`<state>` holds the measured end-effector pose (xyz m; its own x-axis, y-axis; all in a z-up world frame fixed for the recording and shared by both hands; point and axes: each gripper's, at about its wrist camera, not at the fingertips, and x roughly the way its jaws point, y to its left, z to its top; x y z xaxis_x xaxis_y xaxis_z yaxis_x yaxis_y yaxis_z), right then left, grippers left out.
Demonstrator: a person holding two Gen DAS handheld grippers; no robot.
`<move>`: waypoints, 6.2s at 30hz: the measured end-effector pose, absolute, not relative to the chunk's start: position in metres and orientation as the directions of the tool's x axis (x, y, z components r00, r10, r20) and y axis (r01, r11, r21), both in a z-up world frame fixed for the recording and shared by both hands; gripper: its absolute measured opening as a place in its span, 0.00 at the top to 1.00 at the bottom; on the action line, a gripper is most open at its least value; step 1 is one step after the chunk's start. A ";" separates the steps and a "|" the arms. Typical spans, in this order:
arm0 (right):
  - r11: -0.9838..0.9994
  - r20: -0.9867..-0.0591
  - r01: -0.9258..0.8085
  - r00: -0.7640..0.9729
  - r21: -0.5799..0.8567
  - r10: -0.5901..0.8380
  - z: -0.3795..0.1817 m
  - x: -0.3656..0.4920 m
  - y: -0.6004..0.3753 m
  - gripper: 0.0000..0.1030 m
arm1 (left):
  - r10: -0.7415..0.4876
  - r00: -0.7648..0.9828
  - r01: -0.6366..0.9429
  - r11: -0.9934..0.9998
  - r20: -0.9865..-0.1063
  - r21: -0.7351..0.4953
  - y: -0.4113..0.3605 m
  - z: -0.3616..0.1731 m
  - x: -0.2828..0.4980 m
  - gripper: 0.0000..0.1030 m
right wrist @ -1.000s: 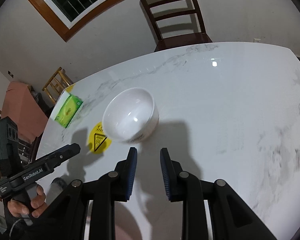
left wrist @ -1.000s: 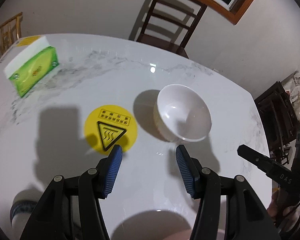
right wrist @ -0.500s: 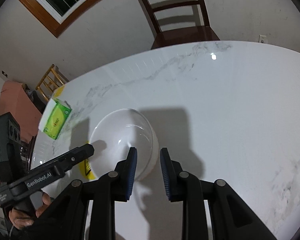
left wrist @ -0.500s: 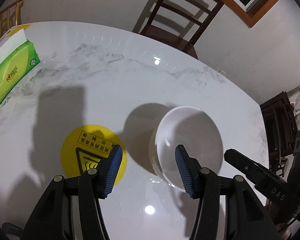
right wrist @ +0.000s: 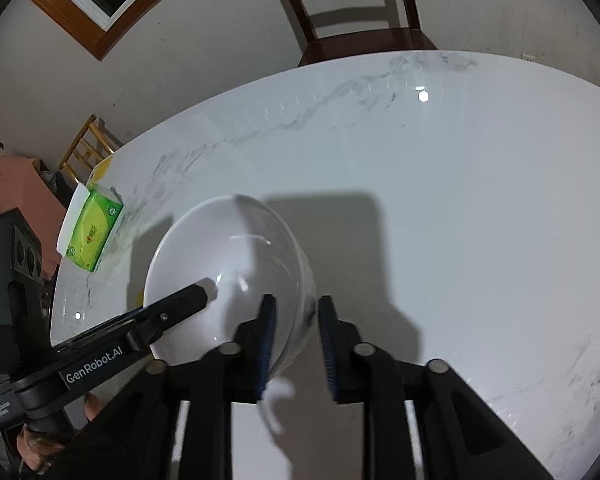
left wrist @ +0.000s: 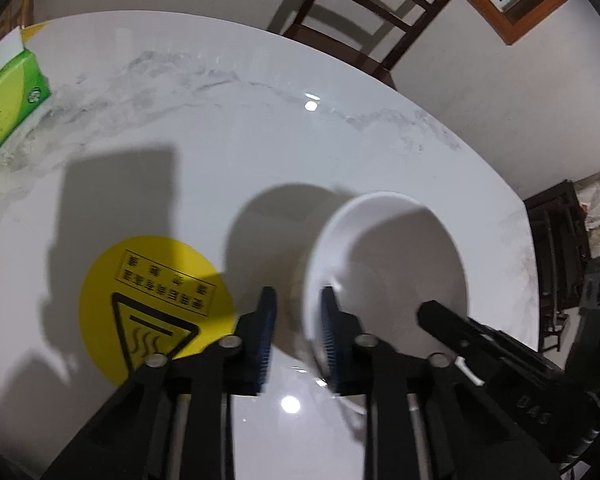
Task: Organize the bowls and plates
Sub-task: 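Close the left tool on the rim of the 'Rabbit' bowl, then carry the 'Rabbit' bowl with the left tool over the pink bowl, then lower the 'Rabbit' bowl into the 'Dog' bowl and open the left tool, then close both tools on the pink bowl rim holding the nested bowls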
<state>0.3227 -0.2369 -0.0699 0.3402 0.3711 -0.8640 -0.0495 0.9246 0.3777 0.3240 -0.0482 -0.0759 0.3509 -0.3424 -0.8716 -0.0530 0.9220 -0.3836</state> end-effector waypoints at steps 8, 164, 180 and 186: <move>0.926 -0.866 -0.044 0.339 0.376 0.368 -0.065 0.310 -0.239 0.81 | -0.333 0.325 -0.044 0.930 -0.885 -0.366 -0.053 -0.077 0.316 0.87; 0.949 -0.899 -0.095 0.302 0.301 0.316 -0.009 0.048 -0.215 0.64 | -0.294 0.378 0.084 0.955 -0.878 -0.284 -0.045 -0.003 0.074 0.58; 0.947 -0.879 -0.073 0.355 0.313 0.318 0.005 0.044 -0.232 0.57 | -0.328 0.460 0.016 0.932 -0.825 -0.361 -0.010 0.012 0.059 0.44; 0.940 -0.873 -0.066 0.355 0.334 0.335 0.009 0.038 -0.242 0.57 | -0.336 0.465 -0.027 0.919 -0.819 -0.393 0.007 0.010 0.056 0.40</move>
